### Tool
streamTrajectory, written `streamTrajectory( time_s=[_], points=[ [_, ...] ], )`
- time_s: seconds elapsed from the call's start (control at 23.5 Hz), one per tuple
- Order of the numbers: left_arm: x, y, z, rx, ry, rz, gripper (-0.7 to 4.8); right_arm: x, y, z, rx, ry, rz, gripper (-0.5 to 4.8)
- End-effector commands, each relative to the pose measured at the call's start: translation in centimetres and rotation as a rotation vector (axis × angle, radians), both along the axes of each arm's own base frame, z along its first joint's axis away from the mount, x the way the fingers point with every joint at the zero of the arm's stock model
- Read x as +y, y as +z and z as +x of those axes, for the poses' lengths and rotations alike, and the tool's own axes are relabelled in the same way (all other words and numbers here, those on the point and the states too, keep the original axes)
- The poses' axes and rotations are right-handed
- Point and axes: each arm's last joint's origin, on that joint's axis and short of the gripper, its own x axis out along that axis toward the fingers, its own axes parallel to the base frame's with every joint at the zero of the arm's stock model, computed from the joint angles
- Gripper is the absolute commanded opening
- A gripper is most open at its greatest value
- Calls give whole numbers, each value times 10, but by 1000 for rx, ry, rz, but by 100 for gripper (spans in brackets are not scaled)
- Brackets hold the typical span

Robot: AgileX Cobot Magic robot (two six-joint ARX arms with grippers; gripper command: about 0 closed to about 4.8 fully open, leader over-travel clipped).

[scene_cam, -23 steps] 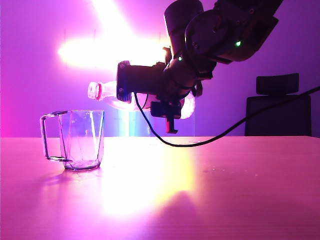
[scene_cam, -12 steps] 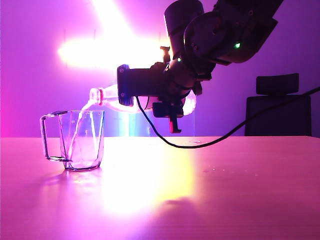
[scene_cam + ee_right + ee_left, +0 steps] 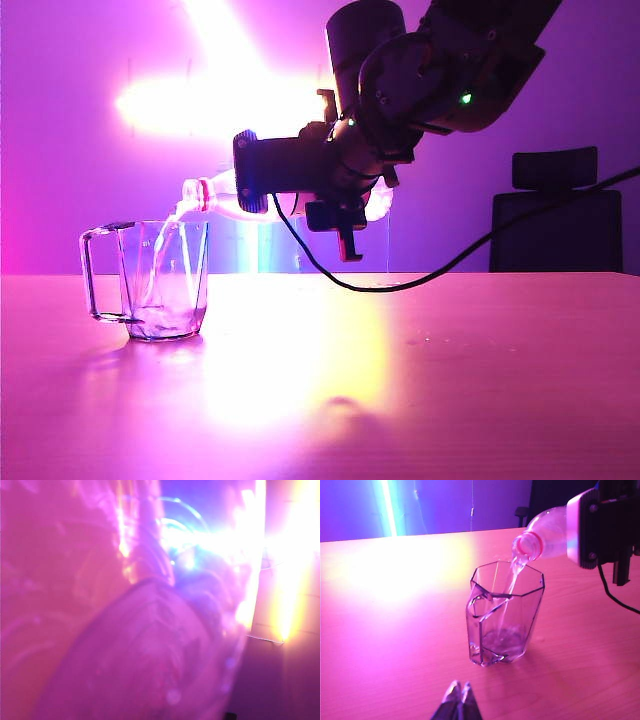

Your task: Pick up the mineral water bottle on the table and pour water into the mug until it's half full.

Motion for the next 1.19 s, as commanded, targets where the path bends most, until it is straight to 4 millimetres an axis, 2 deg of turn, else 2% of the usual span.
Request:
streamTrajectory(
  time_s=[0.04,1.19],
  points=[
    [0,2,0,-13,-4,-7,-2,1,13,1,-65,-17,40,197],
    [0,2,0,-14,-4,-8,-2,5,14,-2,-78,-23,19,197]
  ],
)
